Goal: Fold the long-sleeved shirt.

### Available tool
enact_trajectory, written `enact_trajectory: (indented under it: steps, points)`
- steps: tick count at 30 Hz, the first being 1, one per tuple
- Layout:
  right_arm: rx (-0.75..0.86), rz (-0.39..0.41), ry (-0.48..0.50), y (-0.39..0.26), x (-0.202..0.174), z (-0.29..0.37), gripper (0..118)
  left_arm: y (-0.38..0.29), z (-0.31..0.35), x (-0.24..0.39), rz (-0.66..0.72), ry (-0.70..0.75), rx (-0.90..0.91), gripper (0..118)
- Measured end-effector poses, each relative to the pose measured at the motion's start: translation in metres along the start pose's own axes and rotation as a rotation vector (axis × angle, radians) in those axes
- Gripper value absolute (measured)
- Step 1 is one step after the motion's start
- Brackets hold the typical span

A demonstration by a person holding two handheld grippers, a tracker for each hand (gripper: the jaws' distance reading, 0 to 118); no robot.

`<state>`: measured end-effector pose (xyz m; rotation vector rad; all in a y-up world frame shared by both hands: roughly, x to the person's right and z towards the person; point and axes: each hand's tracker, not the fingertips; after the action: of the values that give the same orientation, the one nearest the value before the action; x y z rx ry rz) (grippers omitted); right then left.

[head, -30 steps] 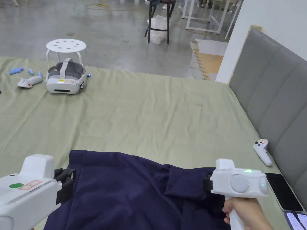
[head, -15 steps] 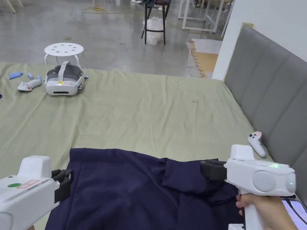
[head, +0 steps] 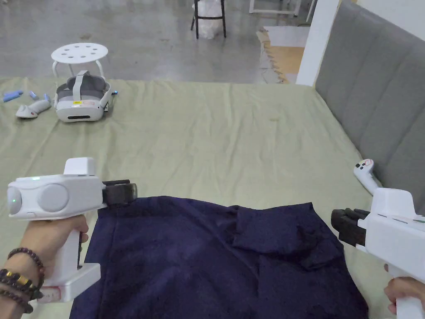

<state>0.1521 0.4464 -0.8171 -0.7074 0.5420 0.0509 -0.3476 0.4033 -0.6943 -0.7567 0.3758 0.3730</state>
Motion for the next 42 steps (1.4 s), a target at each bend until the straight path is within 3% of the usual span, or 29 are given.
enact_trajectory:
  steps: [5, 7, 11, 16, 17, 18, 19, 20, 21, 22, 23, 27, 31, 33, 36, 37, 39, 42]
  points:
    - [-0.063, 0.02, -0.018, -0.009, -0.008, -0.024, 4, 0.011, -0.068, -0.012, -0.104, 0.132, -0.171, 101]
    - [-0.078, 0.017, -0.013, -0.011, -0.008, -0.033, 4, 0.008, -0.088, -0.021, -0.07, 0.124, -0.2, 94]
    - [-0.107, 0.031, -0.013, -0.005, -0.008, -0.049, 4, -0.002, -0.102, -0.023, -0.028, 0.141, -0.239, 66]
    - [-0.135, 0.057, -0.065, 0.026, 0.005, -0.082, 4, -0.012, -0.107, -0.018, -0.062, 0.151, -0.25, 61]
    - [-0.147, 0.053, -0.072, 0.035, 0.009, -0.094, 4, -0.01, -0.107, -0.019, -0.058, 0.15, -0.25, 54]
    - [-0.163, 0.048, -0.086, 0.044, 0.015, -0.106, 4, -0.009, -0.105, -0.019, -0.057, 0.145, -0.249, 32]
    - [-0.192, 0.046, -0.097, 0.052, 0.019, -0.12, 6, -0.007, -0.102, -0.019, -0.06, 0.136, -0.25, 17]
    - [-0.226, 0.03, -0.103, 0.059, 0.022, -0.135, 18, -0.005, -0.096, -0.015, -0.06, 0.108, -0.255, 17]
    - [-0.26, 0.025, -0.091, 0.064, 0.026, -0.148, 56, -0.004, -0.093, -0.012, -0.059, 0.115, -0.252, 17]
    - [-0.313, 0.032, -0.097, 0.069, 0.033, -0.173, 86, -0.003, -0.087, -0.009, -0.071, 0.115, -0.246, 17]
    - [-0.337, 0.015, -0.106, 0.071, 0.037, -0.192, 101, -0.002, -0.081, -0.007, -0.094, 0.108, -0.215, 17]
    - [-0.462, 0.032, -0.139, 0.071, 0.035, -0.235, 66, 0.005, -0.07, -0.008, -0.1, 0.075, -0.188, 17]
    - [-0.511, 0.011, -0.14, 0.063, 0.03, -0.257, 65, 0.006, -0.063, -0.009, -0.102, 0.067, -0.182, 17]
    - [-0.528, 0.025, -0.147, 0.059, 0.025, -0.262, 48, 0.007, -0.067, -0.014, -0.103, 0.055, -0.183, 17]
    - [-0.545, 0.041, -0.139, 0.053, 0.021, -0.27, 38, 0.005, -0.068, -0.014, -0.099, 0.057, -0.179, 17]
    - [-0.539, 0.061, -0.144, 0.051, 0.019, -0.269, 33, 0.004, -0.068, -0.014, -0.096, 0.057, -0.179, 17]
    - [-0.54, 0.029, -0.135, 0.054, 0.015, -0.258, 18, 0.003, -0.068, -0.013, -0.102, 0.054, -0.17, 17]
    - [-0.52, 0.026, -0.121, 0.06, 0.013, -0.244, 14, 0.003, -0.061, -0.01, -0.113, 0.053, -0.144, 17]
